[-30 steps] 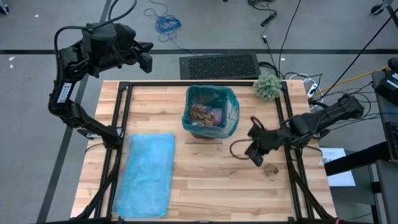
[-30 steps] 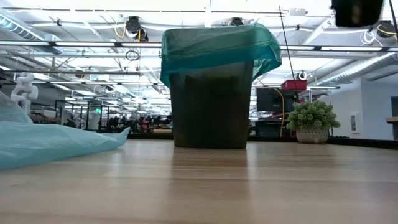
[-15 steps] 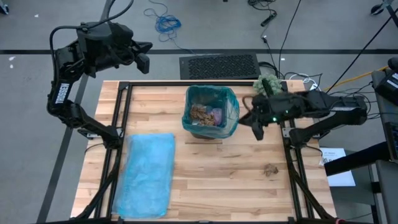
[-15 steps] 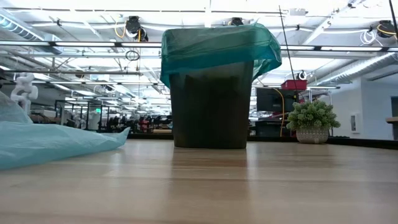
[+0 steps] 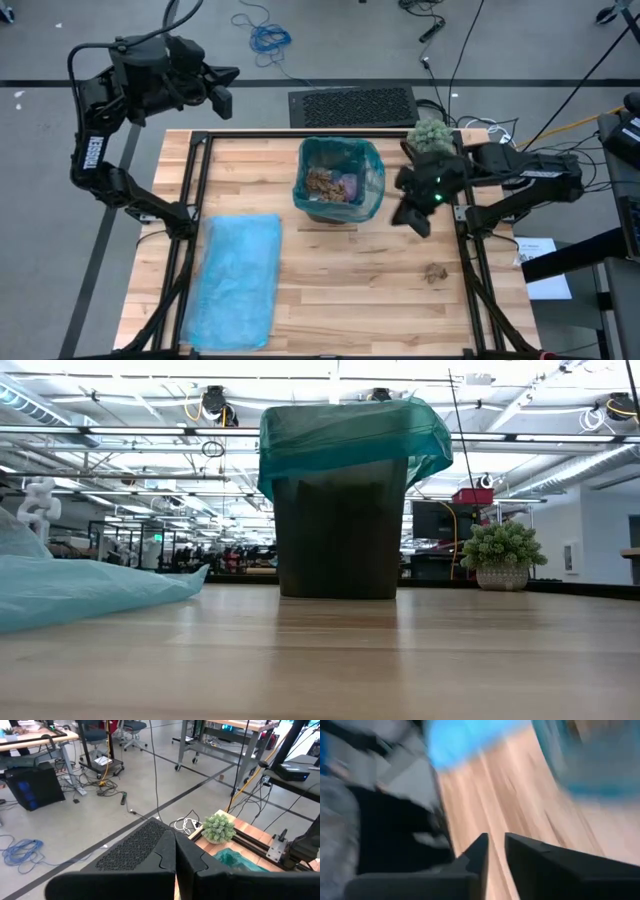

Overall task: Place trash/remove bag and relplace
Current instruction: Put the brown napkin into the trash bin

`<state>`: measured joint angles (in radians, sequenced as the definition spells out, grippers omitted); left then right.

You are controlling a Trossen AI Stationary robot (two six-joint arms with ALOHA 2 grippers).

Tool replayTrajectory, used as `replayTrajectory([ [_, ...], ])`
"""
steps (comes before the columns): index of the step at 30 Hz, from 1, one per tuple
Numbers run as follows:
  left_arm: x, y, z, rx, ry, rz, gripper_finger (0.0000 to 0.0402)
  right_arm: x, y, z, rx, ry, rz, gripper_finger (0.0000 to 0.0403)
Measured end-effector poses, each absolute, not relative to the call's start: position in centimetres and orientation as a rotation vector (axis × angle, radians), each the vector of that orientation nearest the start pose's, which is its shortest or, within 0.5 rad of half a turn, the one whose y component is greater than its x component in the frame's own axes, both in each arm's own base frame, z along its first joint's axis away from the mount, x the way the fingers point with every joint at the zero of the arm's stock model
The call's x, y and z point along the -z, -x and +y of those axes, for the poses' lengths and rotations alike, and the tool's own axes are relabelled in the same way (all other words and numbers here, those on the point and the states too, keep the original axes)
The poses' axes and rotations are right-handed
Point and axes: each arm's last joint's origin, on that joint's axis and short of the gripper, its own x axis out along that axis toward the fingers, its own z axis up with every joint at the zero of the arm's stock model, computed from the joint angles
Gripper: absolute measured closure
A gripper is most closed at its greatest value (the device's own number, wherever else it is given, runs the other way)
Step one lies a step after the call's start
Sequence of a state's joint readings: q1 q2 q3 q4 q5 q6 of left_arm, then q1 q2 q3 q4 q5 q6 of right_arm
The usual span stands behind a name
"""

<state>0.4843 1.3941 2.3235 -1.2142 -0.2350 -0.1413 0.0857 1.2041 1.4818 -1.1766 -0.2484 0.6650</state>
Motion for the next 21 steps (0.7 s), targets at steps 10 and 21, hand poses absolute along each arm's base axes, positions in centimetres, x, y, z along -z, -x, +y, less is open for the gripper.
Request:
replayTrajectory([
  [10, -56.9, -14.1, 8.2, -0.733, 0.145, 0.244, 0.0402, -34.0, -17.6, 4.3, 0.19, -0.592, 1.437, 0.0226],
  [21, -56.9, -14.1, 8.2, -0.741, 0.153, 0.239, 0.0402, -24.7, -16.7, 7.5, 0.185, -0.523, 1.609, 0.0201],
])
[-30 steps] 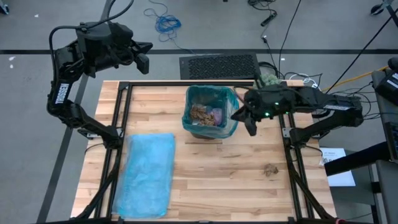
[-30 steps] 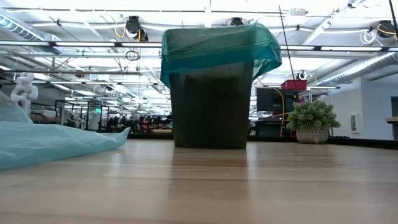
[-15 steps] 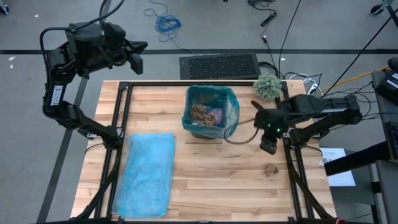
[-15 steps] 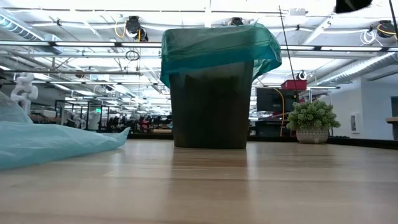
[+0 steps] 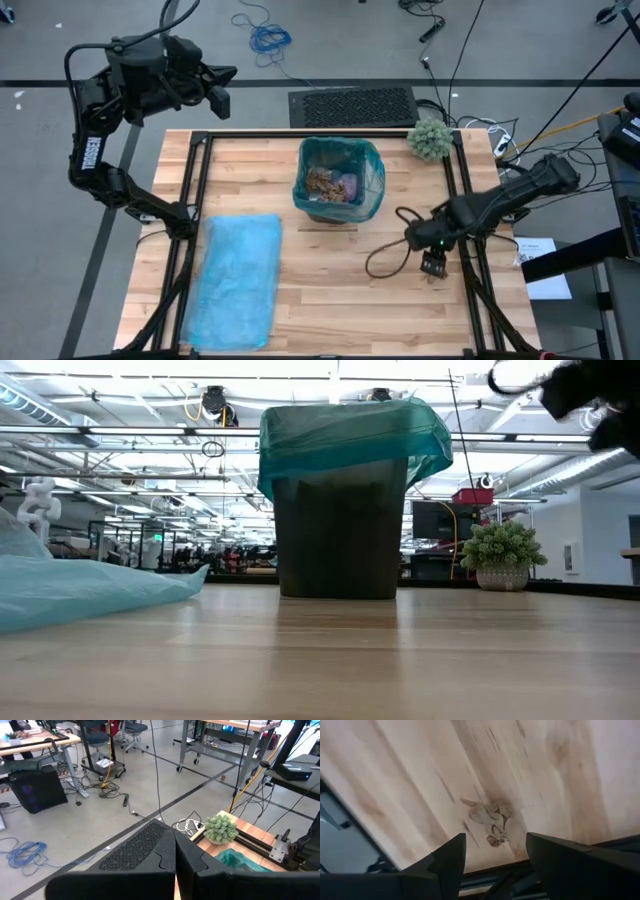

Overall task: Place trash/remove bag and relplace
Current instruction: Put the brown napkin into the trash bin

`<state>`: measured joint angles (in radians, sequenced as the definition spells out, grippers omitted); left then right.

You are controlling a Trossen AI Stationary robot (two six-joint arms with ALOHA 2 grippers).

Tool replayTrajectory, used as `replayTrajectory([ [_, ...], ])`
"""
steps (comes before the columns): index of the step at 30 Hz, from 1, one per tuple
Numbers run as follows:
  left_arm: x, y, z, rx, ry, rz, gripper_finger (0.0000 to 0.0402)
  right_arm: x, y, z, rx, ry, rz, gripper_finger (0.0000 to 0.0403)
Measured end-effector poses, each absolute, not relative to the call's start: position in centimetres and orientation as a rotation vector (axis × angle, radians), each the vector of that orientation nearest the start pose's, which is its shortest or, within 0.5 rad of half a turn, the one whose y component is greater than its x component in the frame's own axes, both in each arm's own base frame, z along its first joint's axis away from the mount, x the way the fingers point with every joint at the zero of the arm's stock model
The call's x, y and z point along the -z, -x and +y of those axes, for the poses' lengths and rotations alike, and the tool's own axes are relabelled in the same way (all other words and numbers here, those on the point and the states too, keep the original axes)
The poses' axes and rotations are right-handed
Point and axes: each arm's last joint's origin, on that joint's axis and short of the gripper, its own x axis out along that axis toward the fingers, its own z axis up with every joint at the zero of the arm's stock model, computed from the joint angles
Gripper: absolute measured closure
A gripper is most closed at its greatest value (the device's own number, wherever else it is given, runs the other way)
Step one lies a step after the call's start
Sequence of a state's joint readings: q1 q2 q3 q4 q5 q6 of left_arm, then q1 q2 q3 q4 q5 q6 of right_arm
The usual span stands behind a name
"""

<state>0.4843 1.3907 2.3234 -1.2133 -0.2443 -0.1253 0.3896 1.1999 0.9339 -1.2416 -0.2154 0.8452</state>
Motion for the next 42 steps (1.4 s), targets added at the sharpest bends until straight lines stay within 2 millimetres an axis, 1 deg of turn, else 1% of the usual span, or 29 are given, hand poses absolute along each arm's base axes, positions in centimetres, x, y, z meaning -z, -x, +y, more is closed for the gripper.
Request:
replayTrajectory([
  [4, -56.9, -14.1, 8.2, -0.744, 0.178, 0.231, 0.0402, -21.0, -15.4, 7.9, 0.258, -0.565, 1.689, 0.0202],
  [6, -56.9, -14.1, 8.2, -0.744, 0.179, 0.231, 0.0402, -19.6, -14.7, 8.1, 0.267, -0.588, 1.723, 0.0202],
  [8, -56.9, -14.1, 8.2, -0.744, 0.179, 0.231, 0.0402, -18.4, -14.5, 8.3, 0.262, -0.607, 1.721, 0.0202],
  [14, -56.9, -14.1, 8.2, -0.744, 0.179, 0.231, 0.0402, -16.0, -14.6, 8.8, 0.251, -0.722, 1.63, 0.0202],
  [18, -56.9, -14.1, 8.2, -0.744, 0.179, 0.231, 0.0402, -14.3, -14.3, 8.8, 0.28, -0.805, 1.594, 0.0208],
  [20, -56.9, -14.1, 8.2, -0.744, 0.179, 0.232, 0.0402, -13.6, -14.0, 8.7, 0.299, -0.845, 1.582, 0.0223],
  [23, -56.9, -14.1, 8.2, -0.744, 0.178, 0.231, 0.0402, -12.8, -13.6, 8.5, 0.33, -0.895, 1.58, 0.0263],
  [25, -56.9, -14.1, 8.2, -0.744, 0.178, 0.231, 0.0402, -12.8, -13.6, 8.5, 0.325, -0.901, 1.583, 0.03],
  [28, -56.9, -14.1, 8.2, -0.744, 0.178, 0.231, 0.0402, -13.3, -13.9, 8.7, 0.282, -0.89, 1.575, 0.0369],
  [29, -56.9, -14.1, 8.2, -0.744, 0.178, 0.231, 0.0402, -13.5, -14.1, 8.9, 0.26, -0.89, 1.564, 0.0384],
  [31, -56.9, -14.1, 8.2, -0.744, 0.178, 0.231, 0.0402, -14.4, -14.9, 9.3, 0.21, -0.91, 1.522, 0.039],
  [35, -56.9, -14.1, 8.2, -0.744, 0.178, 0.231, 0.0402, -16.3, -16.3, 9.9, 0.192, -0.933, 1.438, 0.0397],
  [38, -56.9, -14.1, 8.2, -0.743, 0.178, 0.231, 0.0402, -18.6, -17.7, 10.4, 0.169, -0.936, 1.316, 0.0399],
  [42, -56.9, -14.1, 8.2, -0.742, 0.177, 0.232, 0.0402, -21.7, -19.3, 10.5, 0.163, -0.928, 1.171, 0.0401],
])
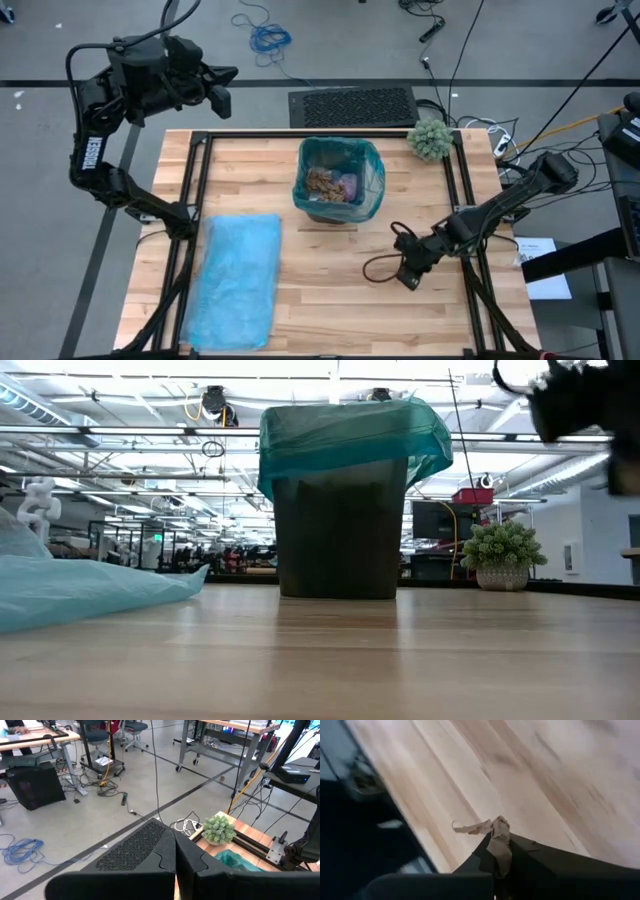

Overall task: Place trash/remove bag and relplace
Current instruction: Put the brown napkin into the trash bin

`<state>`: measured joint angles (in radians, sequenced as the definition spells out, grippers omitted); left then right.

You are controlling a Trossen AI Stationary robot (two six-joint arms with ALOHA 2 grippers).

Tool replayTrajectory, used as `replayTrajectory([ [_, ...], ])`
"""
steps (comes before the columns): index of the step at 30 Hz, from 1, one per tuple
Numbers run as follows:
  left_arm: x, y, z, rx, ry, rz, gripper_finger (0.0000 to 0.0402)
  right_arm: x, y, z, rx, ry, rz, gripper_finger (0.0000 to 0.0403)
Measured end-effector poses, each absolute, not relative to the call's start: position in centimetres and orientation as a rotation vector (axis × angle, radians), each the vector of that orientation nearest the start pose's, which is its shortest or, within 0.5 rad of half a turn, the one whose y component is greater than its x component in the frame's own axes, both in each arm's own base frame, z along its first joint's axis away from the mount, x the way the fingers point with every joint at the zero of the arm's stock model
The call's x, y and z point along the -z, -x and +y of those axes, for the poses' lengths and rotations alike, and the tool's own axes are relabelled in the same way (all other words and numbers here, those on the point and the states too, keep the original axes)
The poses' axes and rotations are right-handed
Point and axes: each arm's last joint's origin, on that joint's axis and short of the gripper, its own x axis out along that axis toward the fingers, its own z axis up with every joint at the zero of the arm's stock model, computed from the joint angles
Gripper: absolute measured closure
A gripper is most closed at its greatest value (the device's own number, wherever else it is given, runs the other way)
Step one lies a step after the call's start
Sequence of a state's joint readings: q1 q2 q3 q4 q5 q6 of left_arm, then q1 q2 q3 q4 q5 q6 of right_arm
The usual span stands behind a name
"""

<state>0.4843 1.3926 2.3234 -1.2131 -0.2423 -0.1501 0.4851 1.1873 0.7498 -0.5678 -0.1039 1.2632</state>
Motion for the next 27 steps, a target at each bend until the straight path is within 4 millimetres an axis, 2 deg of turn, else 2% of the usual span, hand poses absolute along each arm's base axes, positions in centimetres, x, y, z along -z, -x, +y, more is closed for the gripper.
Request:
replayTrajectory([
  [6, -56.9, -14.2, 8.2, -0.737, 0.169, 0.235, 0.0402, -27.0, -20.9, 9.7, 0.195, -0.827, 0.997, 0.0402],
  [18, -56.9, -14.1, 8.1, -0.701, 0.12, 0.252, 0.0402, -37.8, -21.9, 5.8, 0.24, -0.668, 0.689, 0.0403],
  [22, -56.9, -14.1, 8.1, -0.696, 0.09, 0.265, 0.0402, -40.3, -22.1, 3.7, 0.26, -0.618, 0.582, 0.0403],
  [27, -56.9, -14.1, 8.1, -0.695, 0.082, 0.268, 0.0402, -42.0, -22.5, 0.8, 0.289, -0.522, 0.486, 0.0403],
])
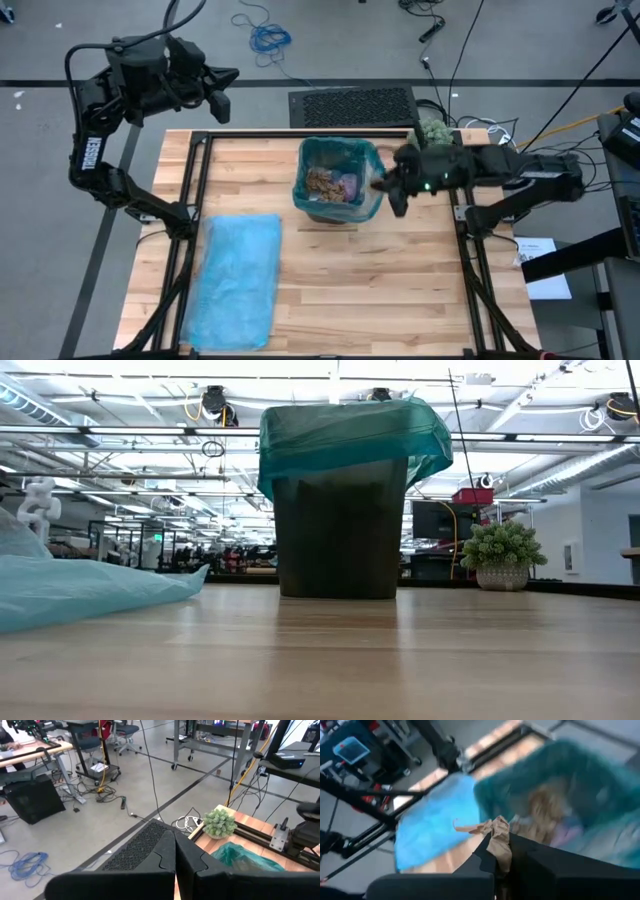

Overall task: Place trash/remove bag and relplace
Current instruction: Put the brown napkin into the trash bin

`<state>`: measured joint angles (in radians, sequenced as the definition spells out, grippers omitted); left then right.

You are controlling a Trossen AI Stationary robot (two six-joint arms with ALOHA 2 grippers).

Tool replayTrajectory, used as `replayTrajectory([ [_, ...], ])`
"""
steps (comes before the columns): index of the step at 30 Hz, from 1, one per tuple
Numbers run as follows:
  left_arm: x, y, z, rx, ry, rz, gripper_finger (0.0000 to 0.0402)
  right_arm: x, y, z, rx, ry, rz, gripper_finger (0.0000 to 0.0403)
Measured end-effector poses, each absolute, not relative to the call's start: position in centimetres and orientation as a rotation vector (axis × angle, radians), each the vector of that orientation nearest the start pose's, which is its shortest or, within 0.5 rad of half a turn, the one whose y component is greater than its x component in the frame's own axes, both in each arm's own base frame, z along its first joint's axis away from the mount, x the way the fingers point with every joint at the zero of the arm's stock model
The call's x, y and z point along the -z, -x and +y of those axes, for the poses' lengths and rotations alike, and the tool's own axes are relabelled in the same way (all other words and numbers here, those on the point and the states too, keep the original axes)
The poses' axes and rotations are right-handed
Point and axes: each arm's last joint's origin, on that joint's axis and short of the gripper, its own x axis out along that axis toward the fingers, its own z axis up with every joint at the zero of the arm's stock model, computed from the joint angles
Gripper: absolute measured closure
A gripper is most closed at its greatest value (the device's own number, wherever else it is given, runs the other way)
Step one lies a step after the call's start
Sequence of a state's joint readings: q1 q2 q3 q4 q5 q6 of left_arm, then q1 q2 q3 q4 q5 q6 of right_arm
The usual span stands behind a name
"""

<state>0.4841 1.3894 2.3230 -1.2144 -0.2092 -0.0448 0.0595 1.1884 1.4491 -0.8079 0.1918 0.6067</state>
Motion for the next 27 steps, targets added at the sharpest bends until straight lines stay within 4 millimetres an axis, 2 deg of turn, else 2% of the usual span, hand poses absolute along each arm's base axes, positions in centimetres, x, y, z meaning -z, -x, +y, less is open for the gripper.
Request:
replayTrajectory([
  [7, -56.9, -14.1, 8.1, -0.695, 0.083, 0.268, 0.0402, -41.8, -24.5, -2.8, 0.254, -0.462, 0.45, 0.0403],
  [16, -56.9, -14.1, 8.1, -0.698, 0.104, 0.259, 0.0402, -39.9, -28.4, -5.6, 0.074, -0.405, 0.526, 0.0402],
  [21, -56.9, -14.1, 8.1, -0.701, 0.108, 0.257, 0.0402, -40.8, -30.0, -6.9, 0.037, -0.249, 0.648, 0.0402],
  [27, -56.9, -14.1, 8.1, -0.704, 0.108, 0.257, 0.0402, -41.4, -33.2, -8.9, -0.027, -0.046, 0.785, 0.0402],
])
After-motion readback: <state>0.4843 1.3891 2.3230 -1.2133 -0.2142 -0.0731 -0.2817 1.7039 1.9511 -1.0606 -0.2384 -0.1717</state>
